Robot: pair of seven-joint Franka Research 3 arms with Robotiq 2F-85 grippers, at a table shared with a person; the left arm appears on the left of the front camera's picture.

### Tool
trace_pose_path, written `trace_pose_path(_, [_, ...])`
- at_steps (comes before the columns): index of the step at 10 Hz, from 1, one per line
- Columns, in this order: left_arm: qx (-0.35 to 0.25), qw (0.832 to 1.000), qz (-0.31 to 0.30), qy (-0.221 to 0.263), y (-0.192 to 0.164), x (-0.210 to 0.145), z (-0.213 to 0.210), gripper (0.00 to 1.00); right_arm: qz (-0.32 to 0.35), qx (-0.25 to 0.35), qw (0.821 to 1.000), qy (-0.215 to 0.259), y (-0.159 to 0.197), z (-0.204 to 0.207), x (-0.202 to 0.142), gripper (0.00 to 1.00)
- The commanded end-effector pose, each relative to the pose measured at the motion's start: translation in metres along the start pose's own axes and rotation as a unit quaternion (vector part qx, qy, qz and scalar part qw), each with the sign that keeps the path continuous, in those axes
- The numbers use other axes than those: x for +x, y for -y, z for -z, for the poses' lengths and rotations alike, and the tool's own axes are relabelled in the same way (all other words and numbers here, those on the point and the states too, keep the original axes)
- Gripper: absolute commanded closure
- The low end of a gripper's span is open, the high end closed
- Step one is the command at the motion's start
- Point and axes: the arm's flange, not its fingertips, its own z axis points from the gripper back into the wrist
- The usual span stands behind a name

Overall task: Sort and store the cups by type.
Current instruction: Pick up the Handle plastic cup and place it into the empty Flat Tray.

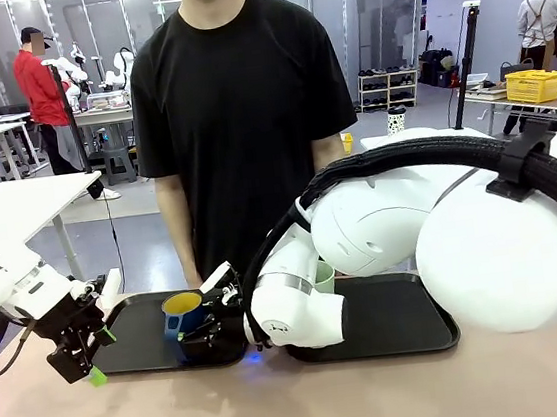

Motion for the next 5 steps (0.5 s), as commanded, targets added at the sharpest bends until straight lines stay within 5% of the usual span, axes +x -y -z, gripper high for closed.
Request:
trace_pose_path(1, [0.002, 1.000, -0.001, 0.003, -0.0015, 0.0001, -0.0002, 0.00, -0.010, -0.023, 1.000, -0.007, -0.0591, -0.0141, -0.0269, 0.00])
trace_pose_path(5, [0.002, 1.000, -0.001, 0.003, -0.0015, 0.0001, -0.0002, 0.00, -0.005, -0.018, 1.000, -0.012, -0.0579, -0.0197, -0.0345, 0.00])
